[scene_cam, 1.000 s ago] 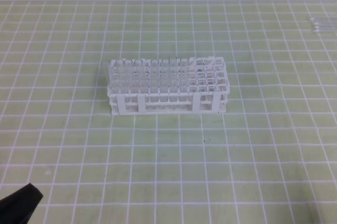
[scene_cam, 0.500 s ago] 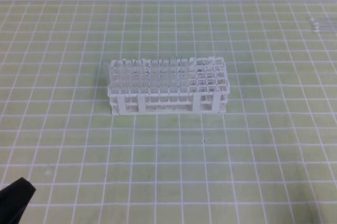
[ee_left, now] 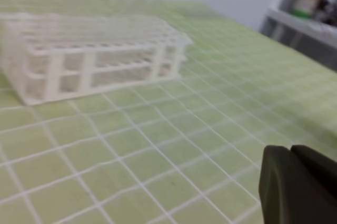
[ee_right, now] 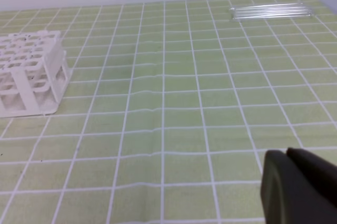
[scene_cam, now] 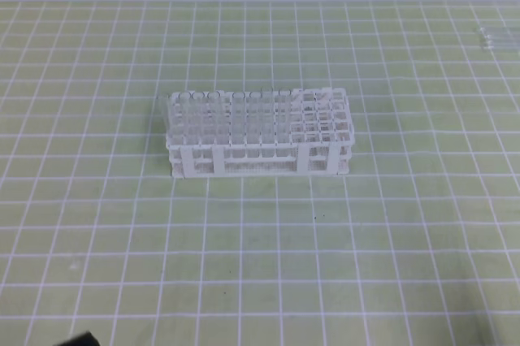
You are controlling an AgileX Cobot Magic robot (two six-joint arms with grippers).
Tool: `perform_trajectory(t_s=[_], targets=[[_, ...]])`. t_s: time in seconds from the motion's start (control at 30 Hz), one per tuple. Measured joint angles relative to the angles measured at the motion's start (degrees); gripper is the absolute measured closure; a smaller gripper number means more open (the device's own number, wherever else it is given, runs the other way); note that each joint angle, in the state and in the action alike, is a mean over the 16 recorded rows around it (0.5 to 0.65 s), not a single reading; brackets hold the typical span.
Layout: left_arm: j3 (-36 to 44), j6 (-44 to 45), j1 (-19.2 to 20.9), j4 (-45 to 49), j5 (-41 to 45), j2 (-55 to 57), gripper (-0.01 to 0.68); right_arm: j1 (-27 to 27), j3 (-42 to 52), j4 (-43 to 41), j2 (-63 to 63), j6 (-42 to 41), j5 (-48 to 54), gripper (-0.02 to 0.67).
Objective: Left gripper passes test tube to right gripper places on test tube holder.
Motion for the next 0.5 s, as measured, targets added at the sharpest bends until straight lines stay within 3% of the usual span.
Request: perform_trajectory(t_s=[0.13, 0.27, 0.37, 0.5], targets=[[0.0, 23.4, 0.1, -19.2, -1.4, 0.0, 0.675, 0.0, 0.0, 0.0, 0.0, 0.0, 0.0, 0.665], [0.1, 39.4, 1.2, -30.3, -3.9, -0.1, 0.675, 0.0, 0.0, 0.0, 0.0, 0.0, 0.0, 0.665], [0.2, 45.0, 3.9, -33.5, -5.9, -0.1, 0.675, 0.0, 0.0, 0.0, 0.0, 0.0, 0.0, 0.665], [0.1, 44.9, 10.0, -32.4, -7.5, -0.3, 0.675, 0.0, 0.0, 0.0, 0.0, 0.0, -0.1, 0.665]])
